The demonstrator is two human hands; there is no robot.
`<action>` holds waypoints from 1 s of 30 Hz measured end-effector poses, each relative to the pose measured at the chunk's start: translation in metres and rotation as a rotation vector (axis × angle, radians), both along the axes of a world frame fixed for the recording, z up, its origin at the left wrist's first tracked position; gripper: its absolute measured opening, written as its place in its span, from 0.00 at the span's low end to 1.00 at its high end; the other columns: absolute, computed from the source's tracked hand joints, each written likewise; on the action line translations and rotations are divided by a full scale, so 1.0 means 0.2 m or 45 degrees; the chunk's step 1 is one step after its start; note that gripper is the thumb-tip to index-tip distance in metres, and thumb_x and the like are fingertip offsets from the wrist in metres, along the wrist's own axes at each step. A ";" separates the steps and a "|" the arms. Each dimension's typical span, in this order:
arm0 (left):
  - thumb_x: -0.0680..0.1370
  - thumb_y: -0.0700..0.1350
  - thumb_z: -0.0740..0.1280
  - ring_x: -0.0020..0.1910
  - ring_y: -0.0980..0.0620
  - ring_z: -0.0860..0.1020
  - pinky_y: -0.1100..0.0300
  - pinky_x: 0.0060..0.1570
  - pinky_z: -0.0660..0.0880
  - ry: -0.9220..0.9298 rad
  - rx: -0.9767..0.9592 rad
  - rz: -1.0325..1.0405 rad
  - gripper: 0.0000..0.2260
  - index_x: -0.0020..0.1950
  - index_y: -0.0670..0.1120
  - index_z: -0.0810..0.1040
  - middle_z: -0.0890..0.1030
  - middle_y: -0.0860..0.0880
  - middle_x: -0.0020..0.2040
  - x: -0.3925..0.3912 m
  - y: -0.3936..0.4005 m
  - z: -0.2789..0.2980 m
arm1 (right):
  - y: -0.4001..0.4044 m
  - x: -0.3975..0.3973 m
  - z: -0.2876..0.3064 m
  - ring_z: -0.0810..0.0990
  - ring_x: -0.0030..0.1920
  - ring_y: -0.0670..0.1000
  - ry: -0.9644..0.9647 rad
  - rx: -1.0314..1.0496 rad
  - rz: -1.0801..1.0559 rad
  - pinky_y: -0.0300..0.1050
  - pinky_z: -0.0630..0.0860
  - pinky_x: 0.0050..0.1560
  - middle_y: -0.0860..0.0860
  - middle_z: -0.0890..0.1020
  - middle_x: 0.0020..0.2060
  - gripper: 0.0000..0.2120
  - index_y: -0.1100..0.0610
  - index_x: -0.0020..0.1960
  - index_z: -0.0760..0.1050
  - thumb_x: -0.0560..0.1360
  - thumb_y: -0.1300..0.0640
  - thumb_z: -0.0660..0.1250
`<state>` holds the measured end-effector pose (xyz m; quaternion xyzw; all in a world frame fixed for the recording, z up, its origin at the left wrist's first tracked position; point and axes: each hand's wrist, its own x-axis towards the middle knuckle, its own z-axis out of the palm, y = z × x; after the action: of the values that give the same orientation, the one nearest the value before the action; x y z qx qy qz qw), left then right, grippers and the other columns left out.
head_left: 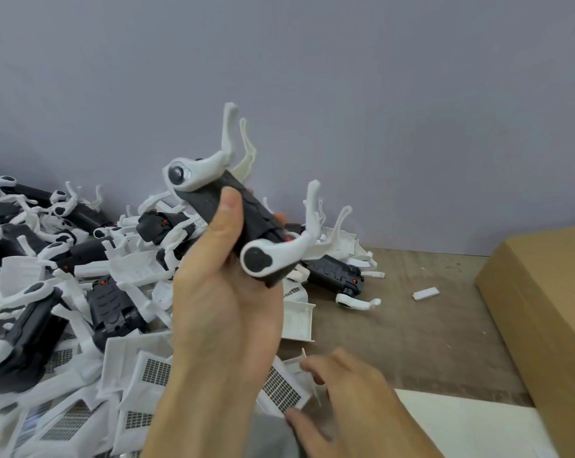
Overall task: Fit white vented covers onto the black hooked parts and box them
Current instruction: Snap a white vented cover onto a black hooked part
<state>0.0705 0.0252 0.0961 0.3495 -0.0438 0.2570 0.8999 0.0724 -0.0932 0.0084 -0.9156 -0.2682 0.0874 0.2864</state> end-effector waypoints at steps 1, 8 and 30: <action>0.73 0.46 0.67 0.43 0.52 0.83 0.60 0.47 0.81 0.006 -0.019 0.023 0.09 0.36 0.50 0.87 0.84 0.53 0.39 0.00 0.01 0.01 | 0.01 0.00 0.01 0.67 0.58 0.41 -0.026 -0.069 0.008 0.38 0.66 0.57 0.38 0.64 0.53 0.27 0.39 0.69 0.66 0.73 0.33 0.64; 0.72 0.44 0.72 0.37 0.52 0.78 0.58 0.42 0.79 0.125 0.065 -0.006 0.06 0.45 0.46 0.78 0.77 0.49 0.37 0.03 -0.05 -0.02 | 0.03 -0.02 -0.02 0.59 0.54 0.45 -0.142 -0.253 -0.002 0.40 0.64 0.45 0.44 0.57 0.49 0.33 0.43 0.68 0.66 0.69 0.27 0.64; 0.77 0.50 0.69 0.37 0.49 0.85 0.59 0.32 0.79 0.585 0.298 0.024 0.10 0.47 0.44 0.84 0.86 0.46 0.40 0.12 -0.10 -0.17 | -0.26 0.19 0.03 0.83 0.37 0.50 0.710 1.660 -0.616 0.45 0.75 0.40 0.57 0.86 0.39 0.15 0.58 0.38 0.86 0.64 0.47 0.72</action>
<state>0.0937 0.0055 0.0616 0.5010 0.1355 0.1724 0.8372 0.1095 -0.1454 0.0135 -0.5375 0.0256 0.0741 0.8396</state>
